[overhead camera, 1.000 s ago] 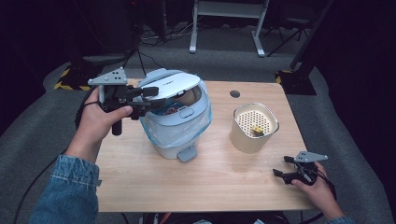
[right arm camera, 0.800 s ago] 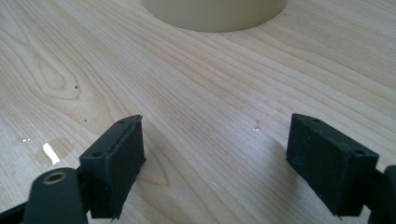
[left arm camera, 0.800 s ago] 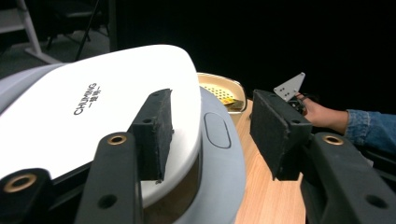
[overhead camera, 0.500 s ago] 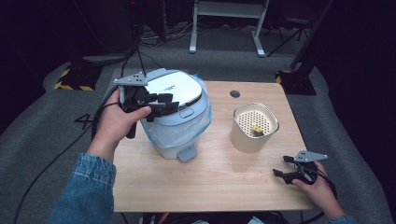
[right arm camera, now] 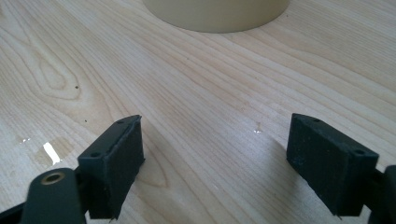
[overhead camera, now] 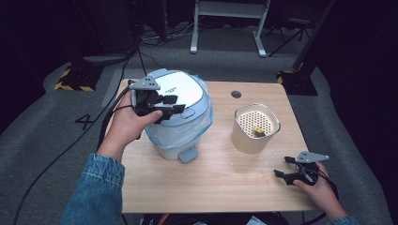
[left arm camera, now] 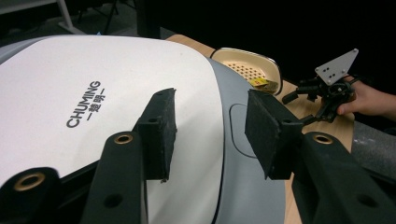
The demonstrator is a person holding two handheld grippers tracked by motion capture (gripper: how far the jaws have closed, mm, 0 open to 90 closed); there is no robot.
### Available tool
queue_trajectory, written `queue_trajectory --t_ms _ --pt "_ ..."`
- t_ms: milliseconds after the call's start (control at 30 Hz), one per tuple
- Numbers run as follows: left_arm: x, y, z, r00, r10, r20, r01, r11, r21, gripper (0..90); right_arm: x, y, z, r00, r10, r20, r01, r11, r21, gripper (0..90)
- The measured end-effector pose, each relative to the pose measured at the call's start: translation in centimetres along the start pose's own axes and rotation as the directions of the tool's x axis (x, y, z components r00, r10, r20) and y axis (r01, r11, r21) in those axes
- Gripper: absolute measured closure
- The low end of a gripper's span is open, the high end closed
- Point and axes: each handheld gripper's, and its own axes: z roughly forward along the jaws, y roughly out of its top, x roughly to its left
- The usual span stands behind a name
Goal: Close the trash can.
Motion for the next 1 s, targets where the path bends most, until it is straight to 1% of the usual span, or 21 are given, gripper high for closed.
queue_trajectory --t_ms 100,167,200,233,267,300,333,367,400,433,467,500,533,567,600,733,767,800,900,967,1000 --pt "-0.1 0.1 0.0 0.9995 0.024 -0.020 -0.024 0.9996 0.013 56.2 0.0 0.0 0.0 1.0000 0.000 0.000 0.000 1.000 0.000 18.8" --pt "-0.3 0.2 0.1 0.9990 0.030 -0.033 -0.029 0.9993 0.024 56.8 0.0 0.0 0.0 1.0000 0.000 0.000 0.000 1.000 0.000 18.8" --pt "-0.4 0.2 0.1 0.9993 0.013 -0.036 -0.012 0.9995 0.030 57.4 0.0 0.0 0.0 1.0000 0.000 0.000 0.000 1.000 0.000 18.8" --pt "-0.4 0.4 0.1 0.9987 0.027 -0.043 -0.025 0.9987 0.045 57.4 0.0 0.0 0.0 1.0000 -0.001 0.000 0.001 1.000 0.000 18.8" --pt "-0.6 0.5 0.3 0.9980 0.033 -0.054 -0.029 0.9969 0.073 59.1 0.0 0.0 0.0 1.0000 0.004 0.000 -0.004 1.000 -0.001 18.8" --pt "-0.6 0.6 0.5 0.9995 0.007 -0.031 -0.005 0.9974 0.072 59.5 0.0 0.0 0.0 1.0000 0.003 -0.002 -0.003 1.000 -0.002 19.1" --pt "-0.6 0.6 0.7 1.0000 0.001 -0.009 -0.001 0.9980 0.064 59.5 0.0 0.0 0.0 1.0000 -0.003 -0.003 0.003 1.000 -0.001 19.2" --pt "-0.5 0.5 0.9 1.0000 0.000 0.001 0.000 0.9986 0.054 59.6 0.1 0.0 0.0 1.0000 -0.004 -0.004 0.004 1.000 -0.001 19.1" --pt "-0.4 0.6 1.0 0.9998 -0.018 0.004 0.018 0.9989 0.043 59.7 0.1 0.0 0.0 1.0000 -0.005 -0.005 0.005 1.000 -0.001 19.1" --pt "-0.4 0.6 1.0 0.9997 0.011 -0.023 -0.010 0.9992 0.039 59.7 0.1 0.0 0.0 1.0000 -0.005 -0.006 0.005 1.000 -0.001 19.1" --pt "-0.4 0.6 1.0 0.9990 0.023 -0.038 -0.021 0.9991 0.037 58.7 0.1 0.0 0.0 1.0000 -0.005 -0.006 0.005 1.000 -0.001 19.1" --pt "-0.5 0.6 1.0 0.9995 0.005 -0.031 -0.004 0.9995 0.031 54.9 0.1 0.0 0.0 1.0000 -0.003 -0.006 0.003 1.000 -0.001 19.1" --pt "-0.5 0.6 1.0 0.9993 0.008 -0.036 -0.007 0.9995 0.030 51.5 0.0 0.0 0.0 1.0000 -0.005 -0.006 0.005 1.000 -0.001 19.2" --pt "-0.6 0.6 0.8 0.9992 -0.002 -0.040 0.003 0.9995 0.031 46.4 0.1 0.0 0.0 1.0000 -0.003 -0.006 0.003 1.000 -0.001 19.2" --pt "-0.7 0.6 0.7 0.9992 0.005 -0.041 -0.004 0.9994 0.034 43.4 0.1 0.0 0.0 1.0000 -0.004 -0.006 0.004 1.000 -0.001 19.2" --pt "-1.6 0.5 -0.9 0.9987 0.033 -0.038 -0.034 0.9993 -0.013 37.6 0.0 0.0 0.0 0.9999 -0.008 -0.009 0.008 1.000 0.000 19.1" --pt "-1.9 0.4 -1.3 0.9980 0.049 -0.040 -0.049 0.9986 -0.016 35.6 0.0 0.0 0.0 0.9999 -0.008 -0.009 0.008 1.000 0.000 19.1" --pt "-2.1 0.4 -1.6 0.9975 0.056 -0.042 -0.057 0.9983 -0.015 33.9 0.0 0.0 0.0 0.9999 -0.009 -0.010 0.009 1.000 0.000 19.1" --pt "-3.0 -0.2 -3.1 0.9947 0.086 -0.056 -0.088 0.9958 -0.025 31.3 0.0 0.0 0.0 0.9999 -0.009 -0.011 0.009 1.000 0.000 19.1" --pt "-3.7 -0.6 -4.2 0.9928 0.096 -0.071 -0.099 0.9946 -0.032 30.2 0.0 0.0 0.0 0.9999 -0.009 -0.011 0.009 1.000 0.000 19.1" --pt "-4.0 -0.9 -4.6 0.9925 0.099 -0.072 -0.102 0.9942 -0.035 29.2 0.0 0.0 0.0 0.9999 -0.009 -0.011 0.009 1.000 0.000 19.1"
